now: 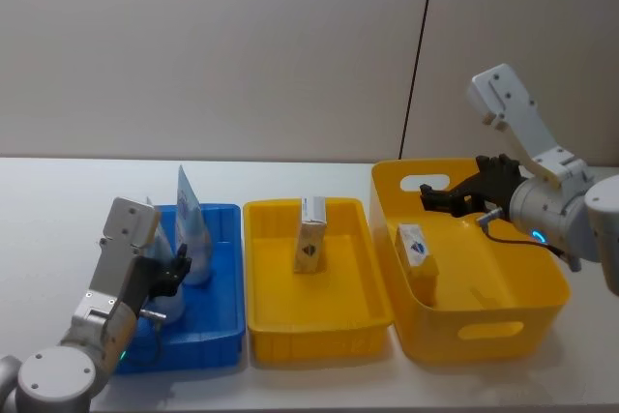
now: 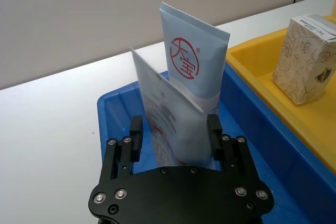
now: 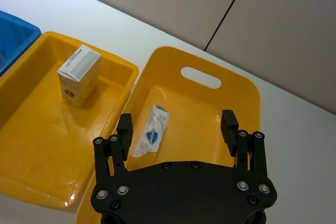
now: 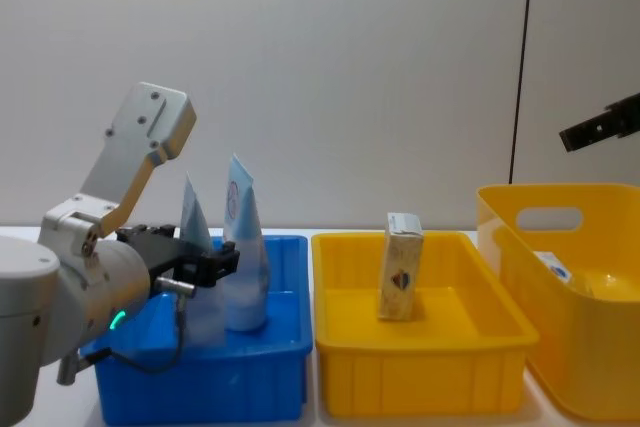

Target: Bimanual collaborative sorting of washing and personal care products

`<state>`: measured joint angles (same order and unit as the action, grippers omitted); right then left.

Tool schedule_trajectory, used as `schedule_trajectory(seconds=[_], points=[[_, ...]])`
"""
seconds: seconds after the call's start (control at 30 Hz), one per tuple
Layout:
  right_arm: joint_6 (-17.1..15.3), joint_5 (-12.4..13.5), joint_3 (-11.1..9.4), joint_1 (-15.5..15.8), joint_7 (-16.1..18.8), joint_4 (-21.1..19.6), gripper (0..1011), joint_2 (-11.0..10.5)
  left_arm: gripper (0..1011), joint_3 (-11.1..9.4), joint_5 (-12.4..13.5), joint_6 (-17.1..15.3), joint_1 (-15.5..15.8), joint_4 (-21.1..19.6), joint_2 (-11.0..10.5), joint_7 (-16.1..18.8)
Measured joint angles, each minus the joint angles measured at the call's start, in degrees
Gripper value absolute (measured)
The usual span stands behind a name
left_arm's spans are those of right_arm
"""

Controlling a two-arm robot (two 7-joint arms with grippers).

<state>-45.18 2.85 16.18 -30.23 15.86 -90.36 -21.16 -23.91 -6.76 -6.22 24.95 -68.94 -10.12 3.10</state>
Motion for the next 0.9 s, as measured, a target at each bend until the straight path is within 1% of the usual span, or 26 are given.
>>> schedule_trajectory(seconds=[0.03, 0.07, 0.13, 0.17, 0.23, 0.27, 0.3, 0.4, 0.6, 0.9], points=[[0.00, 0.00, 0.00, 0.00, 0.00, 0.00, 1002, 0.00, 728, 0.01, 0.01, 0.01, 0.02, 0.05, 0.02, 0.01], [0.00, 0.00, 0.00, 0.00, 0.00, 0.00, 1002, 0.00, 660, 0.03, 0.02, 0.02, 0.06, 0.15, 0.05, 0.01], [0.00, 0.00, 0.00, 0.00, 0.00, 0.00, 1002, 0.00, 621, 0.06, 0.03, 0.04, 0.12, 0.21, 0.07, 0.03], [0.00, 0.00, 0.00, 0.00, 0.00, 0.00, 1002, 0.00, 559, 0.07, 0.04, 0.04, 0.14, 0.25, 0.08, 0.03], [0.00, 0.00, 0.00, 0.00, 0.00, 0.00, 1002, 0.00, 527, 0.11, 0.07, 0.07, 0.19, 0.37, 0.12, 0.05], [0.00, 0.00, 0.00, 0.00, 0.00, 0.00, 1002, 0.00, 497, 0.11, 0.07, 0.07, 0.19, 0.37, 0.12, 0.05], [0.00, 0.00, 0.00, 0.00, 0.00, 0.00, 1002, 0.00, 440, 0.13, 0.08, 0.08, 0.22, 0.41, 0.14, 0.07], [0.00, 0.00, 0.00, 0.00, 0.00, 0.00, 1002, 0.00, 365, 0.14, 0.10, 0.11, 0.27, 0.49, 0.16, 0.09], [0.00, 0.00, 0.00, 0.00, 0.00, 0.00, 1002, 0.00, 314, 0.18, 0.14, 0.12, 0.33, 0.58, 0.19, 0.12], [0.00, 0.00, 0.00, 0.00, 0.00, 0.00, 1002, 0.00, 278, 0.23, 0.14, 0.13, 0.37, 0.65, 0.23, 0.11]])
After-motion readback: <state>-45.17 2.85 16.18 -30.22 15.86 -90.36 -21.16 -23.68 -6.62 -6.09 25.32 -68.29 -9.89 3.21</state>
